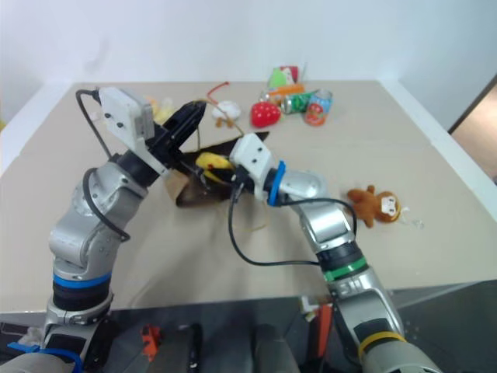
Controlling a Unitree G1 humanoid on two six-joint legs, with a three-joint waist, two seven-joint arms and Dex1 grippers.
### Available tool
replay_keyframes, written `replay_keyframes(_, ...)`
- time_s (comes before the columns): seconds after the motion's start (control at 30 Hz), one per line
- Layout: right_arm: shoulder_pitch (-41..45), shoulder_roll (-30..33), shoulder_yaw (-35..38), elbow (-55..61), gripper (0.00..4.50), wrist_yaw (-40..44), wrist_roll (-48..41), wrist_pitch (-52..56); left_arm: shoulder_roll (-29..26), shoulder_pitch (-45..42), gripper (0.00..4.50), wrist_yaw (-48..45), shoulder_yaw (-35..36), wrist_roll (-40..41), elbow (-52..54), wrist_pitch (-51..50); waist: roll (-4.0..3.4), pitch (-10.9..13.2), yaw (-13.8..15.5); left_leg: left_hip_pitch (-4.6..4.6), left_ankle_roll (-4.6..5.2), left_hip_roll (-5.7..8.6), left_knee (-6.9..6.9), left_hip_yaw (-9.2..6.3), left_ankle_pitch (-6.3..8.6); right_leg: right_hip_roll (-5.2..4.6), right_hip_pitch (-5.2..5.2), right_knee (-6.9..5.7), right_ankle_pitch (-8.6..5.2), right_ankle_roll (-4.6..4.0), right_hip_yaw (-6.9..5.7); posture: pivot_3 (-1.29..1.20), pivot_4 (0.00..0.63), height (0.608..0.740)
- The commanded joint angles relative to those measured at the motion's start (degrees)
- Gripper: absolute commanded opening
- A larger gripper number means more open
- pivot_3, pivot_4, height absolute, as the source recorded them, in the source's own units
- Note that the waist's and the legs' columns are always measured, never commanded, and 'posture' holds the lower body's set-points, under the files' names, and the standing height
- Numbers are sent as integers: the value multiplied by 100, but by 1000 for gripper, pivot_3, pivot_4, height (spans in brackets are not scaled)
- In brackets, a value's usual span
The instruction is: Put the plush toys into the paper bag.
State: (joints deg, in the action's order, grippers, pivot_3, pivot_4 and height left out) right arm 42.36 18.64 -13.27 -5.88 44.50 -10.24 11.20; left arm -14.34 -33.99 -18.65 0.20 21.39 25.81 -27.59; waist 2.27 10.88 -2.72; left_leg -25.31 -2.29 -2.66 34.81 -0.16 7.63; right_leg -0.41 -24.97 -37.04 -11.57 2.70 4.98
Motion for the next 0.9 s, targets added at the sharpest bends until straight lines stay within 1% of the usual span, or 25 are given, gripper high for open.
replay_keyframes(0.03, 104, 0, 289, 368, 1925, 67, -252, 99, -7, -39, 0, 40, 10, 5, 252, 26, 0, 0, 0, 0, 0, 0, -7, -1, 0, 1, -2, 0, 4, 7, -1, 0, 150, 740)
replay_keyframes(0.07, 58, 71, 334, 523, 2374, 174, -378, 252, -15, -24, 0, 38, 7, -6, 244, 35, 0, 0, 0, 1, 0, 0, -10, -5, 0, 2, -2, 0, 4, 7, -2, 0, 150, 740)
replay_keyframes(0.1, 23, 129, 376, 643, 2984, 245, -467, 356, -21, -16, 0, 33, 4, -15, 233, 47, 0, 0, 0, 0, 0, 0, -13, -7, 0, 3, -4, 0, 4, 6, -4, 0, 150, 740)
replay_keyframes(0.13, -2, 190, 437, 746, 3306, 267, -536, 454, -22, -8, 0, 30, -3, -20, 225, 60, 0, 0, 0, 1, 0, -1, -14, -8, 0, 4, -4, 0, 3, 6, -4, 0, 150, 740)
replay_keyframes(0.2, -33, 332, 589, 966, 4270, 329, -727, 725, -35, 6, 0, -3, -35, -34, 214, 90, 0, 0, 0, 1, 0, -1, -13, -10, 0, 4, -3, 0, 2, 4, -5, 0, 150, 740)
replay_keyframes(0.23, -48, 434, 680, 1111, 4452, 378, -851, 894, -63, 25, 0, -53, -83, -58, 217, 119, 0, 0, -1, 1, 0, -1, -13, -9, 0, 4, -2, 0, 0, 1, -5, 0, 150, 740)
replay_keyframes(0.27, -58, 520, 753, 1228, 4452, 419, -952, 1017, -93, 42, 0, -100, -129, -85, 221, 144, 0, 0, -1, 1, 0, 0, -12, -9, 0, 4, -2, 0, -8, -13, -4, 0, 150, 740)
replay_keyframes(0.37, -11, 752, 1360, 1579, 4452, 429, -1783, 1814, -124, 100, 0, -184, -194, -96, 231, 145, 0, 0, 0, 2, 1, 0, -11, -9, -1, 4, -2, 0, -10, -17, -3, 0, 150, 740)
replay_keyframes(0.47, -2, 1146, 1774, 1662, 4452, 435, -2049, 2161, -148, 130, 0, -241, -204, -109, 226, 154, 0, 0, 0, 3, 2, 0, -11, -9, -1, 4, 0, 0, -10, -17, -3, 0, 150, 740)
replay_keyframes(0.57, -93, 1728, 1970, 1258, 4452, 312, -1564, 1887, -185, 113, 0, -321, -239, -142, 204, 194, 0, 0, 0, 4, 1, 1, -10, -8, -1, 3, -1, 0, -10, -18, -2, 0, 150, 740)
replay_keyframes(0.63, -169, 2187, 1944, 622, 4452, -134, -775, 1467, -201, 115, 0, -342, -227, -145, 200, 204, 0, 0, 1, 4, 1, 1, -9, -7, -1, 3, -1, 1, -11, -18, -2, 0, 150, 740)
replay_keyframes(0.7, -405, 2616, 1872, 102, 4452, -722, -26, 1331, -210, 121, 0, -345, -206, -144, 190, 212, 1, 0, 13, 4, 1, 4, -6, -6, -1, 1, 0, 2, -11, -19, 0, 0, 150, 740)
replay_keyframes(0.77, -630, 2772, 1852, -31, 4452, -964, 267, 1285, -220, 126, 0, -346, -205, -143, 186, 221, 2, -1, 24, 4, 1, 9, -5, -5, -1, -3, 2, 2, -12, -21, 4, 0, 150, 740)
replay_keyframes(0.9, -1217, 2785, 1985, 245, 4452, -1382, 438, 1944, -229, 134, 0, -333, -217, -133, 196, 212, 0, -1, -23, 9, 5, 9, -16, 16, 2, 1, -7, 2, -12, -18, 36, 0, 150, 740)
